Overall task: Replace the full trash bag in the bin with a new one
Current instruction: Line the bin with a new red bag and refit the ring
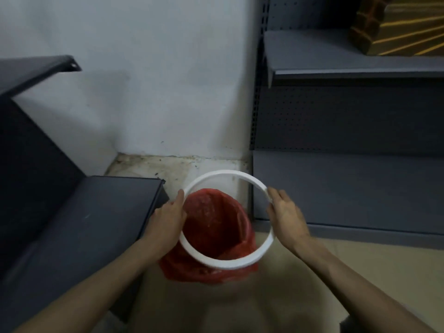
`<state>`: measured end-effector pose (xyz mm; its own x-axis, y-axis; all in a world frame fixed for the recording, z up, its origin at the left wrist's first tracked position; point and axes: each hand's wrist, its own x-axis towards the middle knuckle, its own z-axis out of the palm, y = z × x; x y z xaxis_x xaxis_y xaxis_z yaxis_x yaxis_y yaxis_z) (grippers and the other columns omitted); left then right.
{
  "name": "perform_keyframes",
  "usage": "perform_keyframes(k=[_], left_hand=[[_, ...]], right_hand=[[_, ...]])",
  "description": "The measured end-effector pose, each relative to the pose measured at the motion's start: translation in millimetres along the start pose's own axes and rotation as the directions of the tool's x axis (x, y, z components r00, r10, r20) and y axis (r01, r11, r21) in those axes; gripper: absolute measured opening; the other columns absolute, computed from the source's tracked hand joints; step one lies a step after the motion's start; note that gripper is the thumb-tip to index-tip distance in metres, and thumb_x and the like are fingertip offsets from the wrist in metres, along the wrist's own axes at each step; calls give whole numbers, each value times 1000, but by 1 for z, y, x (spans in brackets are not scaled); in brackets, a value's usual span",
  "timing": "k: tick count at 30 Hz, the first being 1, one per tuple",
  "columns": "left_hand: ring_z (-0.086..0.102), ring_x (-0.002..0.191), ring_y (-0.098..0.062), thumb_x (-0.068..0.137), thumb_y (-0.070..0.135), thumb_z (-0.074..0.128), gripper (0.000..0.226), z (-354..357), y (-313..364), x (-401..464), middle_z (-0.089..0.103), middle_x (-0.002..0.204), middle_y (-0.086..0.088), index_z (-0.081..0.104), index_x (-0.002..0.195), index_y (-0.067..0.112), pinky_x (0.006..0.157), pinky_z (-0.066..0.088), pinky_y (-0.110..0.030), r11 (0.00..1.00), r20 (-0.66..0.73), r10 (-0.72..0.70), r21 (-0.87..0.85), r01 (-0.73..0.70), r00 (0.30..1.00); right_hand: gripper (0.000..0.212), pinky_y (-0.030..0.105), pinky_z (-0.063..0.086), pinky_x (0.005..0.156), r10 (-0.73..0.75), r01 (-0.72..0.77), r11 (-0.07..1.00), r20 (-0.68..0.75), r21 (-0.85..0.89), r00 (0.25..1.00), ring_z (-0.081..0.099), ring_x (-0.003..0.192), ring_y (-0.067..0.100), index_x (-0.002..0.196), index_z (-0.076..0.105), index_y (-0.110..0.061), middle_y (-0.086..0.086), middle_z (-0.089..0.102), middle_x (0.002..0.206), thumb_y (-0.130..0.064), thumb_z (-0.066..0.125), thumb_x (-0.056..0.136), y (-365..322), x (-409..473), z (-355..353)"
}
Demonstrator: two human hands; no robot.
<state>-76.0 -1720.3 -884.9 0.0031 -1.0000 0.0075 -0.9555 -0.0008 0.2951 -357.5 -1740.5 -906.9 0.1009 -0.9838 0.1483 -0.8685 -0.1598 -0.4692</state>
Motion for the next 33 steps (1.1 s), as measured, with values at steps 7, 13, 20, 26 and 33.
perform_keyframes(k=[7, 13, 20, 26, 33], left_hand=[[61, 76, -25, 100, 32, 37, 40, 12, -61, -25, 59, 94, -5, 29, 139, 28, 69, 55, -43, 992, 48, -128, -16, 128, 991], [61, 74, -22, 102, 30, 38, 36, 40, -63, -29, 59, 94, -4, 33, 137, 25, 67, 56, -41, 989, 47, -151, 10, 150, 987], [63, 84, -25, 102, 29, 37, 58, 60, -70, -33, 59, 108, -10, 11, 153, 22, 72, 55, -42, 988, 21, -137, 72, 135, 990], [63, 85, -23, 102, 29, 37, 62, 66, -76, -35, 58, 112, -10, 7, 155, 19, 73, 56, -40, 989, -8, -127, 81, 127, 992], [62, 85, -21, 103, 34, 36, 65, 65, -84, -37, 56, 113, -9, 0, 155, 22, 76, 56, -38, 993, 24, -116, 40, 115, 993]], right_hand=[[37, 42, 49, 73, -109, 119, 986, 87, -120, 990, 57, 88, 31, 132, 44, -13, 11, 53, 106, -11, 43, 95, -42, 8, 52], [31, 42, 51, 73, -85, 108, 976, 123, -189, 989, 59, 87, 29, 127, 47, -14, 10, 55, 103, -14, 44, 96, -32, 6, 73], [32, 35, 49, 68, -80, 99, 978, 109, -186, 991, 58, 81, 24, 129, 46, -15, 8, 56, 100, -15, 49, 97, -27, 0, 84], [41, 37, 50, 74, -65, 86, 982, 131, -166, 989, 60, 87, 27, 131, 44, -14, 11, 57, 107, -13, 58, 92, -33, 1, 83], [43, 36, 56, 67, -70, 95, 977, 132, -192, 989, 61, 79, 23, 133, 40, -16, 8, 55, 102, -13, 56, 93, -30, -1, 96]])
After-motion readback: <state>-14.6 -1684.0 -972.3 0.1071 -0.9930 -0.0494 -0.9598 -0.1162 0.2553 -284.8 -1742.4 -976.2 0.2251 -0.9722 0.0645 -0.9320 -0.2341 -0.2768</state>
